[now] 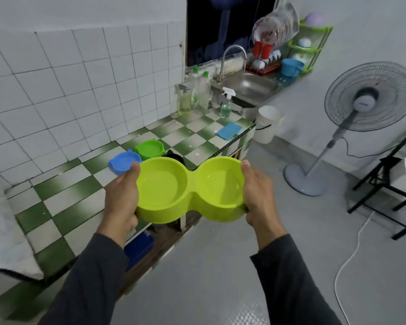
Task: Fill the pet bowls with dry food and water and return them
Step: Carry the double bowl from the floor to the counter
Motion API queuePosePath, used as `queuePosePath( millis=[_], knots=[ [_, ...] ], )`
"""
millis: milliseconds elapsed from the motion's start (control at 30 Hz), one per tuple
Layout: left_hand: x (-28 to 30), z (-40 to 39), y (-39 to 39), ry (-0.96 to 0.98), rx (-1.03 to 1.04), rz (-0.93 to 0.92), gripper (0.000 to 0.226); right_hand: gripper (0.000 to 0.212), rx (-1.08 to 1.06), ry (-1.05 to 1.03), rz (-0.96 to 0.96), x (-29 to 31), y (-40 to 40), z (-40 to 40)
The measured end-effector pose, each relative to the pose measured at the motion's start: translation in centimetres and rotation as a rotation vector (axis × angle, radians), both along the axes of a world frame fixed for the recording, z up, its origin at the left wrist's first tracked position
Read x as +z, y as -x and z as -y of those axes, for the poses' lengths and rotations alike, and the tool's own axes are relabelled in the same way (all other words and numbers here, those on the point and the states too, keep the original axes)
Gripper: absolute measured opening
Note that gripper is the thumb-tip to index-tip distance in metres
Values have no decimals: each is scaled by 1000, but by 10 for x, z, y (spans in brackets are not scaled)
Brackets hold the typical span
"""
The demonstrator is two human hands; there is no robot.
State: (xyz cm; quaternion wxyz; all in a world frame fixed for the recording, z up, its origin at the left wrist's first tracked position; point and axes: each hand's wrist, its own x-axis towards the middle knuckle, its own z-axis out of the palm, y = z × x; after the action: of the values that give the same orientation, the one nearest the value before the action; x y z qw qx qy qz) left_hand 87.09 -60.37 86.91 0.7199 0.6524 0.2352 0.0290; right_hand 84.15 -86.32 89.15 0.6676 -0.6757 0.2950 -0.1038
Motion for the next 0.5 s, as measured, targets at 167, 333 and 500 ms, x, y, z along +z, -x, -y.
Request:
queuePosePath(
  millis=[167,333,500],
  knots=[
    [-14,31,-39,8,0,-16,23,51,-20,-7,-25,-12,-32,32],
    [-23,70,-79,15,-8,3,25,49,-20,-28,-30,-26,-75,68],
    [-32,104,-120,0,-13,-24,49,50,5,-20,-28,-32,-124,106]
  ],
)
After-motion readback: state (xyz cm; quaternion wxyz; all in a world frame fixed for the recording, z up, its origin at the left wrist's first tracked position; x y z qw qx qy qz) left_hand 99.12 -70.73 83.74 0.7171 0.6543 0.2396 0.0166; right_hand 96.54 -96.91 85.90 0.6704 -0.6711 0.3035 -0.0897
